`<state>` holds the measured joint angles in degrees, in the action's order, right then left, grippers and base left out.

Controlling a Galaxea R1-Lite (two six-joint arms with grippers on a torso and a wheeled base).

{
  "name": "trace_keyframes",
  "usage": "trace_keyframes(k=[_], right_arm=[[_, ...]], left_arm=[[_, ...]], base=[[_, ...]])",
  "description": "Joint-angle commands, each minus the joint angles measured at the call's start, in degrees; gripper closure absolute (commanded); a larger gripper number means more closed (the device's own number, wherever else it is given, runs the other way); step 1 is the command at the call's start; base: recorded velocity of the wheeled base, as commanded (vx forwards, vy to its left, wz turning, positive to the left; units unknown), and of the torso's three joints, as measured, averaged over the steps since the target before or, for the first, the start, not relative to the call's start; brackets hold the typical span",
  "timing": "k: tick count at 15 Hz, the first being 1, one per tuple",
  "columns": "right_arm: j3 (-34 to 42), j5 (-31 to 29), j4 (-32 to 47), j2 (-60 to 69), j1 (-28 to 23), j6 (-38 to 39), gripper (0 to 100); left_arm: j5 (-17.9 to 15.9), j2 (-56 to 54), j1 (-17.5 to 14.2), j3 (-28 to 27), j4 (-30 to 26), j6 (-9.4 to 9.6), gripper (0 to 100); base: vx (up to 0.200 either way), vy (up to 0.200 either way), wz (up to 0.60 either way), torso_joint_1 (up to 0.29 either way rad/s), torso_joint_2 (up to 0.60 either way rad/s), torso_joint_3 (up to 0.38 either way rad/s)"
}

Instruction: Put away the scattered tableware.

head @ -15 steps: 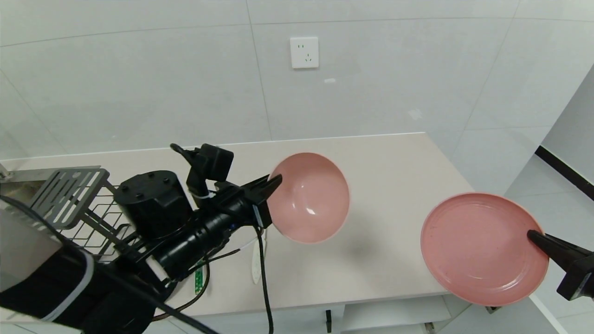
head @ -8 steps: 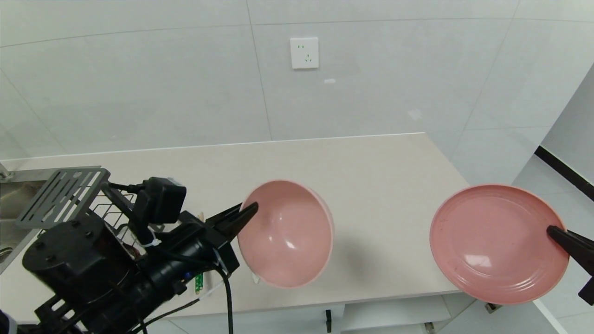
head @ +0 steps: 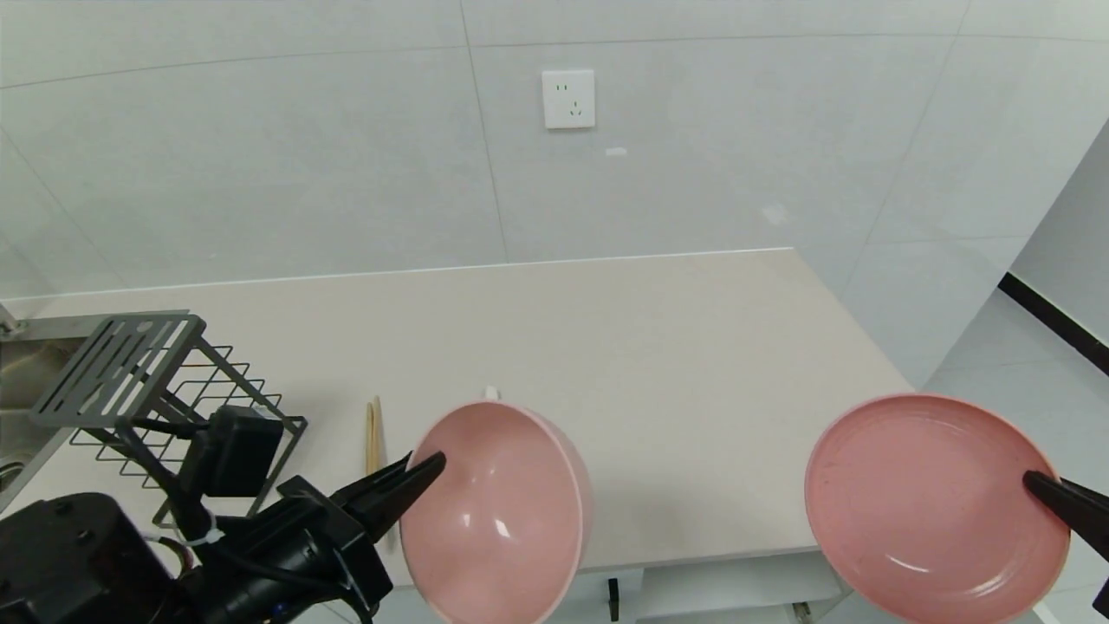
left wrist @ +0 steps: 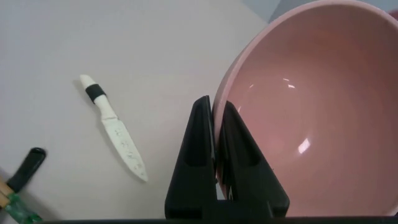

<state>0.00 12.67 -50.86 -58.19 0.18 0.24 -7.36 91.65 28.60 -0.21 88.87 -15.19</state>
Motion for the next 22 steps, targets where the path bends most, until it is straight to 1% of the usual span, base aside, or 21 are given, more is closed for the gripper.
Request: trace_keyframes(k=[1, 2, 3, 4, 5, 6, 7, 8, 10, 11, 13, 14, 15, 16, 17, 18, 19, 20, 21, 22], right_arm=[[0.00, 0.08, 12.01, 13.98, 0.08, 3.10, 100], [0.00, 0.08, 14.82, 16.09, 0.08, 3.89, 100], [0.00, 0.08, 18.43, 19.69, -0.53, 4.41, 100], [-0.35, 0.08, 18.25, 19.69, -0.62, 4.33, 100], [-1.23, 0.08, 17.64, 18.63, -0.71, 4.33, 100], [-3.96, 0.08, 15.18, 13.98, -0.71, 4.15, 100], [-5.45, 0.08, 11.04, 10.55, -0.62, 4.33, 100], [-5.71, 0.08, 3.49, 6.68, 0.61, 4.59, 100], [-4.04, 0.08, -9.87, -1.76, 5.09, 4.41, 100], [-4.04, 0.08, -15.32, -6.94, 6.41, 4.15, 100], [-4.48, 0.08, -27.10, -17.66, 8.69, 3.80, 100], [-3.96, 0.08, -30.53, -20.12, 9.75, 3.27, 100], [-1.32, 0.08, -35.89, -23.38, 11.07, 2.74, 100], [0.00, -0.01, -38.17, -24.96, 11.16, 2.74, 100], [0.00, -0.10, -38.70, -25.40, 11.16, 2.74, 100], [0.00, -0.10, -38.70, -25.57, 11.16, 2.74, 100], [0.00, -0.10, -38.70, -26.54, 11.16, 2.74, 100], [0.00, -0.10, -38.70, -26.98, 11.16, 2.74, 100], [0.00, -0.10, -38.70, -26.89, 11.16, 2.74, 100], [0.00, -0.10, -38.70, -26.89, 11.16, 2.74, 100]], left_arm=[[2.44, -5.43, 1.11, 0.21, -2.21, -0.54, 100], [3.85, -5.52, 1.90, 0.21, -2.30, 0.07, 100], [9.65, -4.73, 2.87, 0.21, -2.82, 0.60, 100], [13.25, -2.88, 3.74, 0.21, -3.53, 0.95, 100], [16.94, -0.95, 4.36, 0.21, -4.05, 2.45, 100], [20.02, 2.04, 5.06, 0.21, -2.21, 3.50, 100], [20.02, 3.19, 6.12, 0.21, 0.87, 3.68, 100], [20.02, 3.80, 6.47, 0.21, 1.13, 3.94, 100], [20.02, 3.80, 6.47, 0.21, 1.13, 4.20, 100], [19.93, 3.71, 6.47, 0.12, 1.13, 4.29, 100], [20.02, 4.06, 6.47, 0.12, 1.13, 6.14, 100], [20.02, 3.80, 6.47, 0.21, 1.13, 6.14, 100], [20.02, 2.75, 6.38, 0.12, 1.13, 6.14, 100], [20.02, 1.34, 6.29, -0.06, 1.13, 6.14, 100], [20.02, 0.46, 6.03, -0.85, 1.13, 6.14, 100], [20.02, -0.51, 4.89, -1.73, 1.13, 6.22, 100], [20.02, -1.39, 2.87, -2.25, 1.13, 6.40, 100], [20.02, -2.70, 1.64, -2.25, 1.13, 6.40, 100], [19.93, -4.11, -0.21, -1.90, 1.13, 7.28, 100], [19.93, -4.99, -1.18, -1.73, 1.13, 8.07, 100]], base=[[0.000, 0.000, 0.00, 0.000, 0.00, 0.000], [0.000, 0.000, 0.00, 0.000, 0.00, 0.000], [0.000, 0.000, 0.00, 0.000, 0.00, 0.000], [0.000, 0.000, 0.00, 0.000, 0.00, 0.000], [0.000, 0.000, 0.00, 0.000, 0.00, 0.000], [0.000, 0.000, 0.00, 0.000, 0.00, 0.000], [0.000, 0.000, 0.00, 0.000, 0.00, 0.000], [0.000, 0.000, 0.00, 0.000, 0.00, 0.000], [0.000, 0.000, 0.00, 0.000, 0.00, 0.000], [0.000, 0.000, 0.00, 0.000, 0.00, 0.000], [0.000, 0.000, 0.00, 0.000, 0.00, 0.000], [0.000, 0.000, 0.00, 0.000, 0.00, 0.000], [0.000, 0.000, 0.00, 0.000, 0.00, 0.000], [0.000, 0.000, 0.00, 0.000, 0.00, 0.000], [0.000, 0.000, 0.00, 0.000, 0.00, 0.000], [-0.200, 0.000, 0.00, 0.002, 0.01, -0.002], [-0.200, 0.000, 0.00, 0.002, 0.01, 0.002], [-0.200, 0.000, 0.00, -0.002, 0.00, 0.002], [0.000, 0.000, 0.00, 0.000, 0.00, 0.000], [0.000, 0.000, 0.00, 0.000, 0.00, 0.000]])
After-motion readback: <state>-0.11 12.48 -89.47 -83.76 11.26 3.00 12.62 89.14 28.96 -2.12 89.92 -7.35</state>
